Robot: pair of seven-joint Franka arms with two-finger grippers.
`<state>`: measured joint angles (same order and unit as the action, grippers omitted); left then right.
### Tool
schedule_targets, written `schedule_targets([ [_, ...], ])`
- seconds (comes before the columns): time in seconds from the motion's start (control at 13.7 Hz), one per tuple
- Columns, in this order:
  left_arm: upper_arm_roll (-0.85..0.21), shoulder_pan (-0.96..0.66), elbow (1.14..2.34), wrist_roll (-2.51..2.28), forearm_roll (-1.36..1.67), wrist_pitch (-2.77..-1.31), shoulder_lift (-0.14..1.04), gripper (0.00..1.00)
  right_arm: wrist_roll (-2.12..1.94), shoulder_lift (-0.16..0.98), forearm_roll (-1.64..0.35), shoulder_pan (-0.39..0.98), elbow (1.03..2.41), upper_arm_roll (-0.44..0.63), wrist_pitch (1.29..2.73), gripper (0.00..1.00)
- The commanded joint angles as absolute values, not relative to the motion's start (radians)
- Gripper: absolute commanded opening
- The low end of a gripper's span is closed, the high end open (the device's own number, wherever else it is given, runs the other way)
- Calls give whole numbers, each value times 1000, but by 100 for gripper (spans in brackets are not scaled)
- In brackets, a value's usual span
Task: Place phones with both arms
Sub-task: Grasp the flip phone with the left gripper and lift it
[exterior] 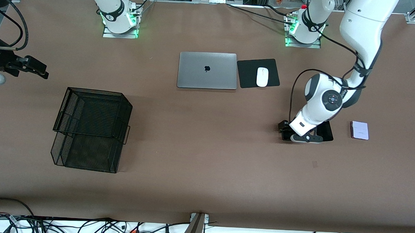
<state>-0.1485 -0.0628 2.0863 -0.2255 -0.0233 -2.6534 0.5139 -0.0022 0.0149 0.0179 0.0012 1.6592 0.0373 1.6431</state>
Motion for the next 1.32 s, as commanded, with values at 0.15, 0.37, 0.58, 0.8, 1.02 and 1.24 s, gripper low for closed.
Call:
schedule_targets([
  [0.15, -161, -57, 2102, -224, -5, -2720, 537, 100, -2, 15, 2, -9, 1647, 29, 1641, 100],
  [0.37, -153, -48, 2103, -222, -11, -2718, 522, 100, -2, 15, 2, -9, 1647, 29, 1641, 100],
  [0.58, -146, -38, 2105, -198, -12, -2718, 522, 100, -2, 17, 2, -9, 1647, 29, 1641, 100],
  [0.8, -146, -40, 2105, -153, -32, -2717, 525, 100, -2, 15, 2, -9, 1646, 29, 1641, 100],
  [1.02, -146, -37, 2103, -156, -150, -2718, 534, 100, -2, 17, 2, -9, 1647, 29, 1643, 100],
  [1.24, -144, -43, 2100, -161, -156, -2721, 549, 100, -2, 17, 2, -9, 1647, 29, 1641, 100],
])
